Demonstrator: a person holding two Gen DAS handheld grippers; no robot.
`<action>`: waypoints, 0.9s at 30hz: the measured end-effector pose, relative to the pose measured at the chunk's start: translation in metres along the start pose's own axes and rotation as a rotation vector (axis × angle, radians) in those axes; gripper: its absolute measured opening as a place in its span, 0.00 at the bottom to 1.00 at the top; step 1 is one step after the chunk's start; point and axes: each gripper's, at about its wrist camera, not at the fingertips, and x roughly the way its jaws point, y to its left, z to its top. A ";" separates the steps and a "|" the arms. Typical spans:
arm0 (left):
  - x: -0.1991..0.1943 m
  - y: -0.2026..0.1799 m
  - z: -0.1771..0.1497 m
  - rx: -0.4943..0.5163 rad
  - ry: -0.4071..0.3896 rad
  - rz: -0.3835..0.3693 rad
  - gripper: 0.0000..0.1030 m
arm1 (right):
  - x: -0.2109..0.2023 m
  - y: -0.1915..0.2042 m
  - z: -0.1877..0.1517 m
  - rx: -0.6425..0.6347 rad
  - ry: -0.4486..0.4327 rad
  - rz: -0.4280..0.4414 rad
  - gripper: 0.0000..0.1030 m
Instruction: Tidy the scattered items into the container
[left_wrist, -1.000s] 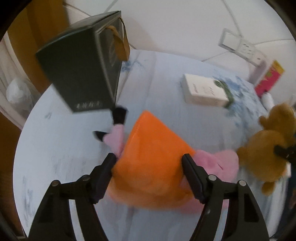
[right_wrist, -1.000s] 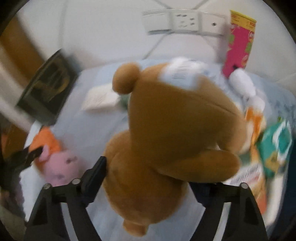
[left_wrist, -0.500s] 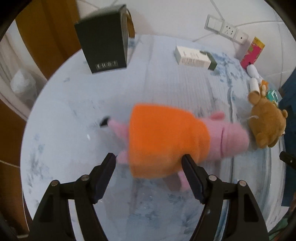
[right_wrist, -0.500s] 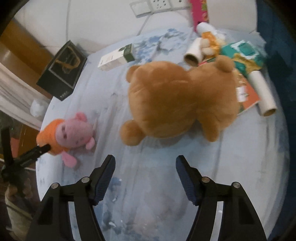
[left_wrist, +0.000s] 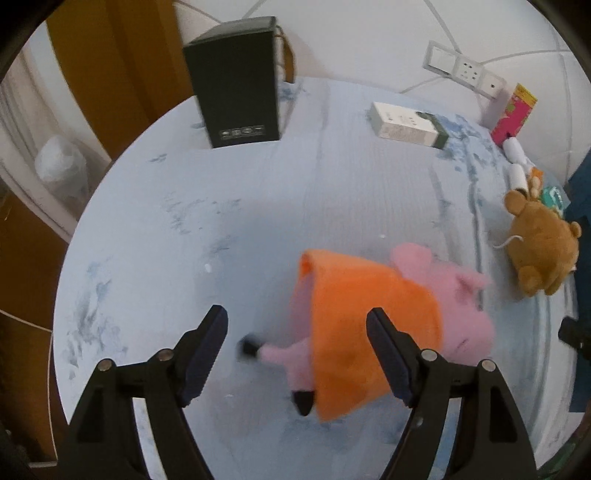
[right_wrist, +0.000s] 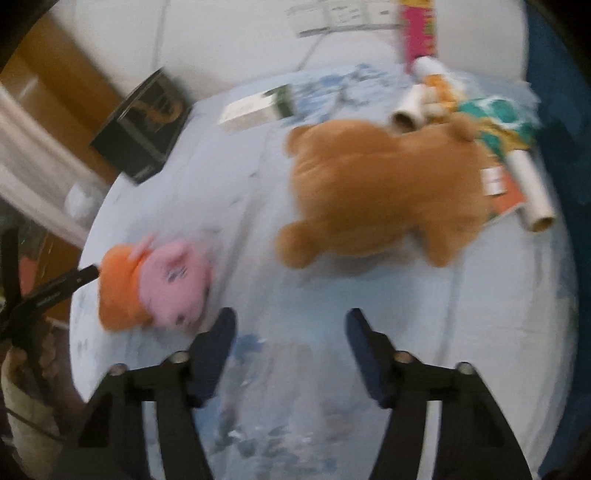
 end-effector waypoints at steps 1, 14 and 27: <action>0.002 0.005 0.001 -0.008 -0.006 0.014 0.75 | 0.006 0.009 -0.003 -0.018 0.016 0.017 0.56; 0.018 -0.012 -0.015 0.061 0.032 -0.117 0.75 | 0.106 0.082 0.012 -0.112 0.138 0.045 0.56; -0.032 -0.071 0.008 0.234 -0.049 -0.125 0.85 | 0.021 0.047 0.053 -0.026 -0.091 -0.028 0.85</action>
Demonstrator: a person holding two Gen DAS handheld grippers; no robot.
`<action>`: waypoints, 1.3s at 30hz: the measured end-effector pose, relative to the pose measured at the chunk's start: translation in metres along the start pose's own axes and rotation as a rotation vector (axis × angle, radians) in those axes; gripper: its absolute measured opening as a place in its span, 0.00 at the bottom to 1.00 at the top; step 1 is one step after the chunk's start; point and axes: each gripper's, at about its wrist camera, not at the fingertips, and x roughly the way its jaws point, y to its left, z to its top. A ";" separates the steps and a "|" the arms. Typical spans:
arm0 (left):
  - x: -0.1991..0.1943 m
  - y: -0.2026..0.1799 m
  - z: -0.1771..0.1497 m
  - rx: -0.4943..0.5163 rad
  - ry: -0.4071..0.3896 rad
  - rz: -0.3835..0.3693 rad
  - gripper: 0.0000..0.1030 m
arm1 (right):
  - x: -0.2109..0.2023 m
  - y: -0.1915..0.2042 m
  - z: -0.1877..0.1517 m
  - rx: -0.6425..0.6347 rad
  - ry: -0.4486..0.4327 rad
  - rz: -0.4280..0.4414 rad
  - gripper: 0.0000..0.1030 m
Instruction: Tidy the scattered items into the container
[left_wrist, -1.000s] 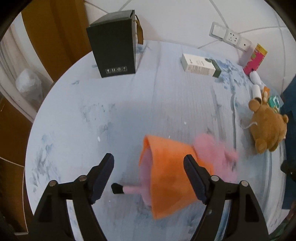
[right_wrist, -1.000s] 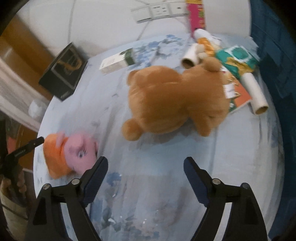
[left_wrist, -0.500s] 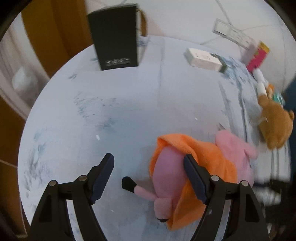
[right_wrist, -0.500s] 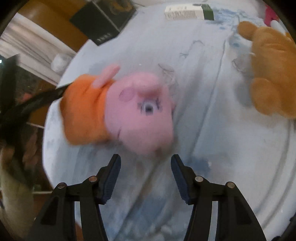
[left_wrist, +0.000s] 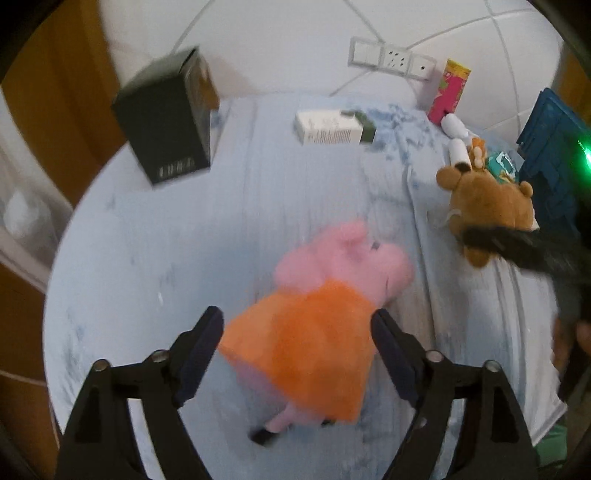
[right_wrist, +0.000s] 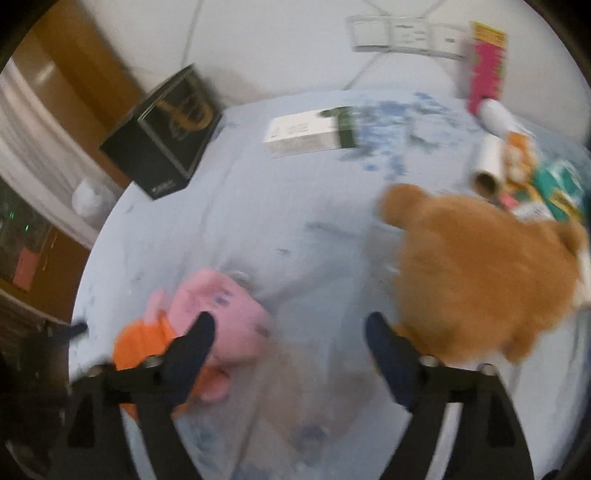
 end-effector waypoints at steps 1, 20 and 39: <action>0.004 -0.007 0.007 0.035 0.002 0.001 0.86 | -0.010 -0.009 -0.002 0.021 -0.011 -0.012 0.85; 0.105 -0.040 0.026 0.167 0.184 -0.114 0.75 | -0.048 -0.140 0.022 0.380 -0.106 -0.209 0.97; 0.098 -0.030 0.018 0.019 0.136 -0.069 0.69 | -0.011 -0.162 0.006 0.122 0.160 -0.293 0.56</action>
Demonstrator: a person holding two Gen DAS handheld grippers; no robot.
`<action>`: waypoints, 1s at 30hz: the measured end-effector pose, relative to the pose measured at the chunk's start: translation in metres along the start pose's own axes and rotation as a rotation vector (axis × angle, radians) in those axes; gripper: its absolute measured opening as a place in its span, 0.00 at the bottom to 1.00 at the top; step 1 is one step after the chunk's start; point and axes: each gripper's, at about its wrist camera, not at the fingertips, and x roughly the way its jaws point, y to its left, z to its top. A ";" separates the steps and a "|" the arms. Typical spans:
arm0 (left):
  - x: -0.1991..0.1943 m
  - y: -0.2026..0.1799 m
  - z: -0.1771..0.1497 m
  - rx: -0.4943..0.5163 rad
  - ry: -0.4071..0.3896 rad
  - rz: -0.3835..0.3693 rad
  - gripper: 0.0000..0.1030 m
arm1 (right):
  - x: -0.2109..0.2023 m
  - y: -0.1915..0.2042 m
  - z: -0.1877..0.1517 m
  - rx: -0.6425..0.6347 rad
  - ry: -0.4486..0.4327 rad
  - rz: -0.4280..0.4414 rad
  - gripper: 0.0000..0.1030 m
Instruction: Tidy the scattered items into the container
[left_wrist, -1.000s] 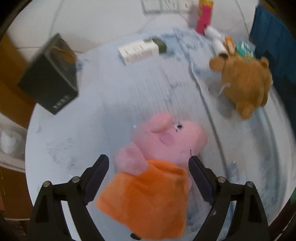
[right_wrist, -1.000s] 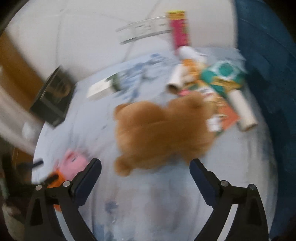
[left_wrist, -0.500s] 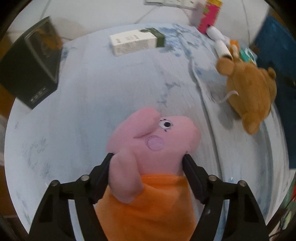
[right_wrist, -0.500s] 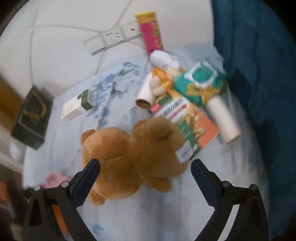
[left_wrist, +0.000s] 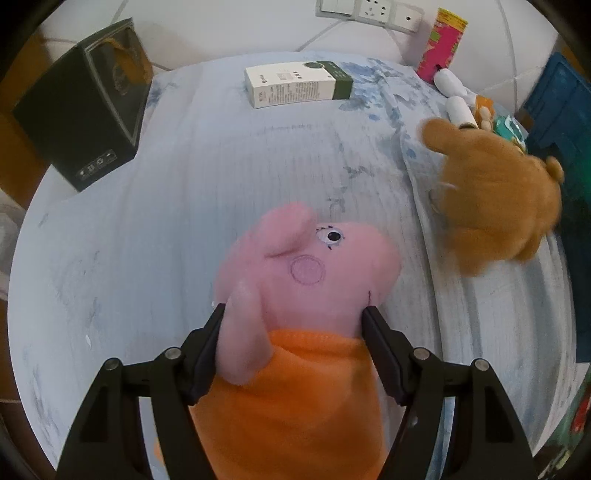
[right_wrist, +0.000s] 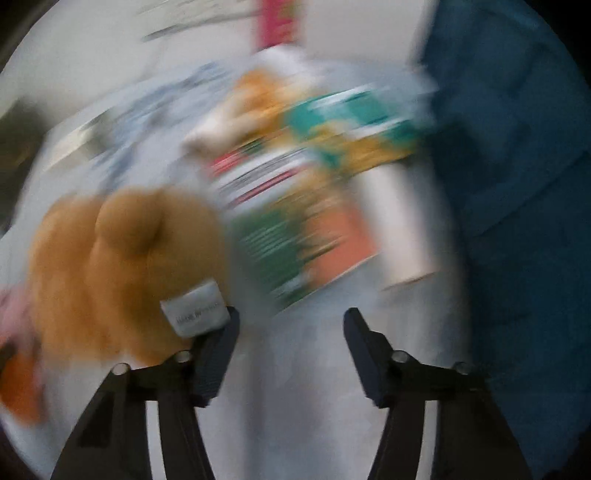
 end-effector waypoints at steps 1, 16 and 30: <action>-0.001 0.001 -0.001 -0.004 -0.001 0.001 0.69 | -0.001 0.014 -0.009 -0.036 0.013 0.058 0.56; -0.002 -0.002 -0.011 -0.042 -0.011 0.046 0.69 | -0.074 0.126 -0.001 -0.463 -0.103 0.000 0.94; 0.000 -0.014 -0.006 -0.010 0.000 0.100 0.62 | 0.029 0.143 0.008 -0.527 0.084 0.018 0.82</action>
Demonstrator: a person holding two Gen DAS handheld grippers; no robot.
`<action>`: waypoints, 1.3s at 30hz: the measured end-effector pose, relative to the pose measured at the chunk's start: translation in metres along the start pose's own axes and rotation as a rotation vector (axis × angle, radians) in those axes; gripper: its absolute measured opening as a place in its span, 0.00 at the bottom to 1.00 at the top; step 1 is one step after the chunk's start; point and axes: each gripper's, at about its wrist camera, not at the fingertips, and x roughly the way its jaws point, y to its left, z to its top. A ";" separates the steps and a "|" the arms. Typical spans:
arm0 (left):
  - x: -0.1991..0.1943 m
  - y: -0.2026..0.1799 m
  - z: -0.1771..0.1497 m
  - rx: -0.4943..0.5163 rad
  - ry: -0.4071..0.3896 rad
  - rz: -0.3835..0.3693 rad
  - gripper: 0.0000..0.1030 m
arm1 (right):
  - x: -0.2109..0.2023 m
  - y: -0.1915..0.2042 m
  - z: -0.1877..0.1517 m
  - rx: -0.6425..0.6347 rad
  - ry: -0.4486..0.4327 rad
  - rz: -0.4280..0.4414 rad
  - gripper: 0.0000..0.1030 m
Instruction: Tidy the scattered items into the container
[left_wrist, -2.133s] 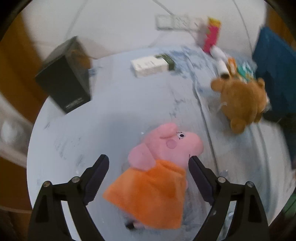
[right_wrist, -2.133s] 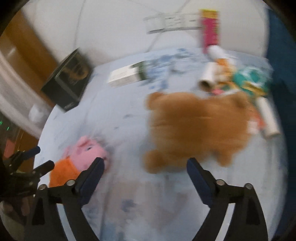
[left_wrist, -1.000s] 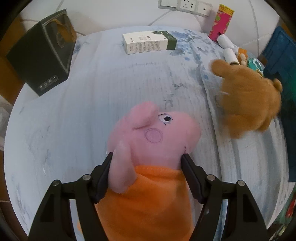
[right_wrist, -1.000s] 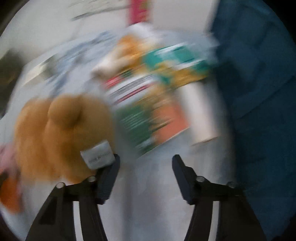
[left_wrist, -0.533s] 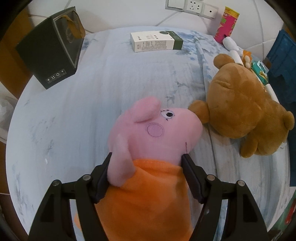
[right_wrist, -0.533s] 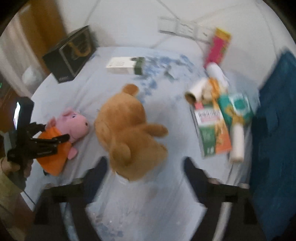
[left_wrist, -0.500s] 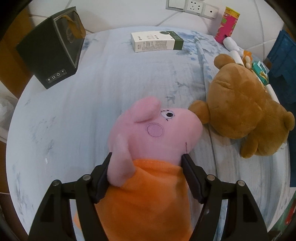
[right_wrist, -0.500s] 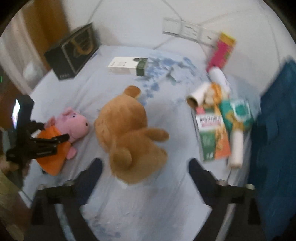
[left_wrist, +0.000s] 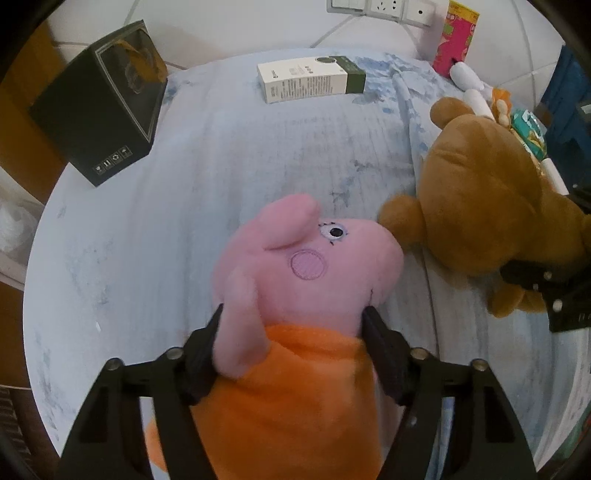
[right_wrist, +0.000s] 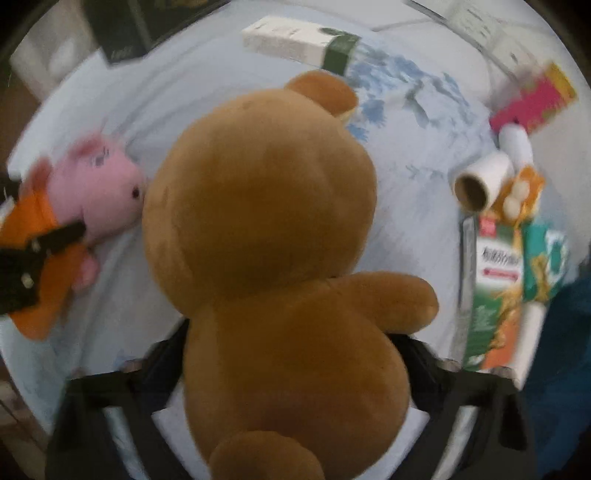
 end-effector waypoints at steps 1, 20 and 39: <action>-0.003 0.001 -0.001 -0.003 -0.005 -0.001 0.61 | -0.006 0.000 -0.001 0.009 -0.019 0.001 0.81; -0.075 0.002 0.004 0.019 -0.131 -0.090 0.57 | -0.100 -0.005 -0.059 0.218 -0.189 -0.065 0.77; 0.051 -0.033 0.052 0.160 0.080 0.098 0.89 | -0.037 -0.034 -0.052 0.329 -0.153 0.055 0.78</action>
